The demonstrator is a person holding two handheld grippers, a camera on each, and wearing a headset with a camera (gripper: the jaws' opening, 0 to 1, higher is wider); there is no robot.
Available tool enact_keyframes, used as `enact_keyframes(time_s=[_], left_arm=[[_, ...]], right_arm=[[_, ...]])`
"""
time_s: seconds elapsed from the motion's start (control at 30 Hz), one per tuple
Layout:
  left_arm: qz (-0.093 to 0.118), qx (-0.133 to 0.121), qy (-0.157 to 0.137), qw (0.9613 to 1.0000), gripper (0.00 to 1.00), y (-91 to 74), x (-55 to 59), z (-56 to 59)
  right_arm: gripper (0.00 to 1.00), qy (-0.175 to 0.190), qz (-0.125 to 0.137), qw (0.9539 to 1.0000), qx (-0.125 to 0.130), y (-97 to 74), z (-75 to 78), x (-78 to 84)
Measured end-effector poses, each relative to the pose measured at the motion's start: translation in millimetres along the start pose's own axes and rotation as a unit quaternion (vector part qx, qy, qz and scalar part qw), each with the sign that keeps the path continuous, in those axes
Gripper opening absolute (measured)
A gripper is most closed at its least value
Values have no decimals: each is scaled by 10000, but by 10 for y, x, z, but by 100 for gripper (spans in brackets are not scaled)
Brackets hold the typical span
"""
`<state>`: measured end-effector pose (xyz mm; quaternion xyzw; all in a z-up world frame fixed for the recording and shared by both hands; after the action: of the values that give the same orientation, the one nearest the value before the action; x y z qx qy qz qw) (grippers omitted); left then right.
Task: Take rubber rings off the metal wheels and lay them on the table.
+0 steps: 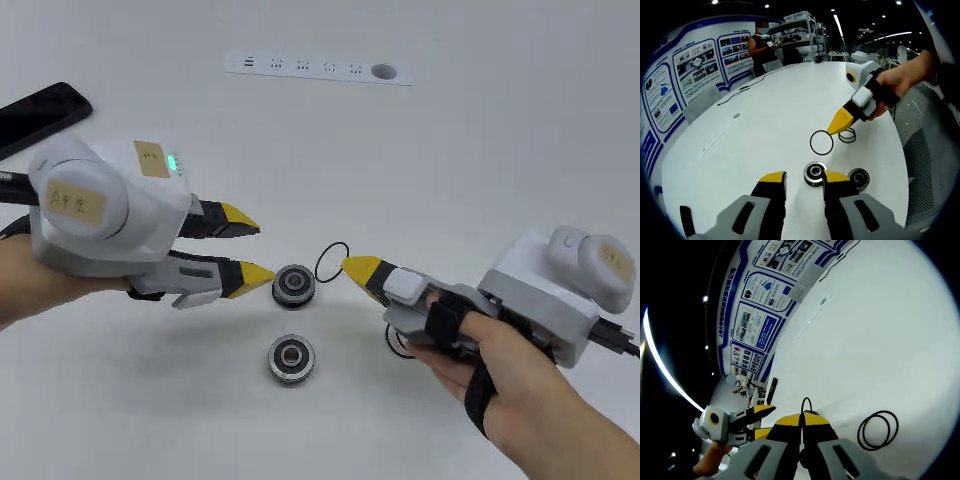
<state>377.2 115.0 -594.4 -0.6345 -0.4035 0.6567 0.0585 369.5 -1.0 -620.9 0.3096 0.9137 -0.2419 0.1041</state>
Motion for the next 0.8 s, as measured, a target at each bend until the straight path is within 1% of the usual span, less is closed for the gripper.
enact_keyframes(time_s=[0.07, 0.1, 0.13, 0.23, 0.6, 0.8], left_arm=[[20, 7, 15, 10000, 30, -7, -15, 21], [24, 9, 19, 10000, 30, -9, -19, 27], [25, 7, 29, 10000, 30, -12, -20, 34], [27, 0, 31, 10000, 30, -17, -21, 41], [52, 13, 49, 10000, 29, -2, -55, 78], [54, 31, 48, 10000, 29, 11, -53, 85]], right_arm=[[2, 57, 43, 9999, 127, -85, 70, 37], [2, 77, 55, 9998, 145, -115, 84, 57], [2, 143, 75, 9997, 197, -150, 130, 69], [2, 171, 99, 9994, 298, -214, 220, 84], [2, 351, 256, 9976, 547, -396, 442, 45], [2, 390, 319, 9959, 747, -467, 544, 28]])
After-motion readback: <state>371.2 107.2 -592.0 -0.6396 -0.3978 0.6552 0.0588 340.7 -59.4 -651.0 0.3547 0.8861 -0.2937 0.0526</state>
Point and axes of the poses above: the centre of the closed fingertips' face, and the gripper's own axes: y roughly forward along the fingers, z roughly to its right, x roughly out of its underside, the point moved 2 cm from there along -y, roughly backward along the fingers, and after that the axes turned 1 degree about y, right-handed, at the moved point
